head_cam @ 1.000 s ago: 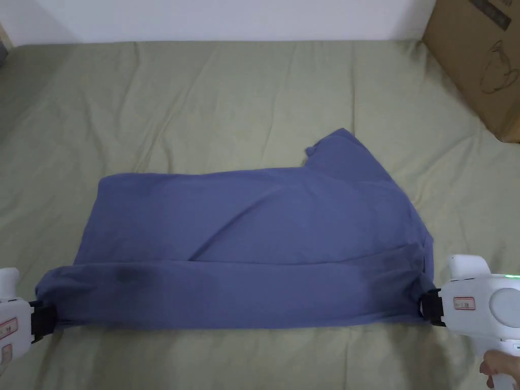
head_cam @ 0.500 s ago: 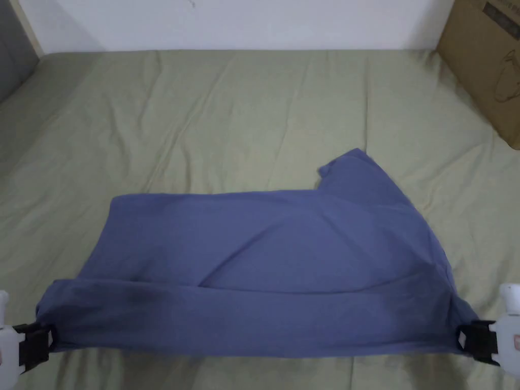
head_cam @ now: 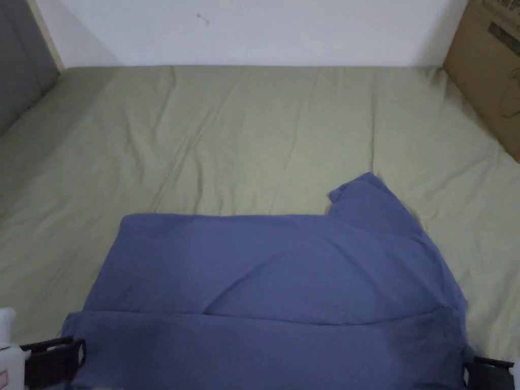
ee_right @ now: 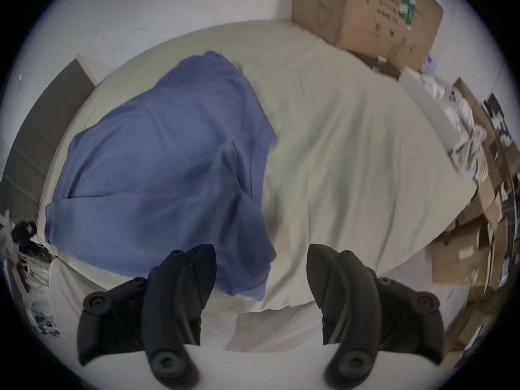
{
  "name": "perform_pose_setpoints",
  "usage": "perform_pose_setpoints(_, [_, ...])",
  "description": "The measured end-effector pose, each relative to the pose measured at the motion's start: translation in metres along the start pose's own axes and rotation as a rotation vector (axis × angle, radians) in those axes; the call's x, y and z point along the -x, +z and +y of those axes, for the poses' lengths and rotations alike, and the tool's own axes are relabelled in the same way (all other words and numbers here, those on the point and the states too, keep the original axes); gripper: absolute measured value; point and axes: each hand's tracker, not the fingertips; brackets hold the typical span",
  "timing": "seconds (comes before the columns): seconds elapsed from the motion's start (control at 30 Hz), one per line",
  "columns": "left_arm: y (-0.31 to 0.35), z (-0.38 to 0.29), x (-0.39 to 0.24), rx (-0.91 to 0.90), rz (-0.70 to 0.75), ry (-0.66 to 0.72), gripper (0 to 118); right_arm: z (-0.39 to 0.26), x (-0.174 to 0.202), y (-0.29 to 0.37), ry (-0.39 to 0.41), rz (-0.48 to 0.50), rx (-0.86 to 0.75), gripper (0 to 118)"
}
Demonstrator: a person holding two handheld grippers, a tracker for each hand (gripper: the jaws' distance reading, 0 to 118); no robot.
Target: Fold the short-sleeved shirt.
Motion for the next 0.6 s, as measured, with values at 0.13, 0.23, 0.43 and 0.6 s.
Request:
perform_pose_setpoints(0.13, [0.013,0.023,-0.013,-0.087,-0.102,0.081,85,0.024,0.013,0.021,-0.006,0.079,-0.109,65])
perform_pose_setpoints(0.23, [-0.001,0.027,-0.031,-0.102,-0.093,0.065,2,0.031,0.026,0.014,-0.001,0.063,-0.137,3])
perform_pose_setpoints(0.43, [-0.043,0.021,-0.053,-0.009,-0.100,0.061,0,0.034,0.037,-0.022,-0.051,0.156,-0.069,0])
perform_pose_setpoints(0.6, [-0.057,0.041,-0.061,-0.002,-0.101,0.056,0,0.082,0.025,-0.044,-0.095,0.203,-0.096,0])
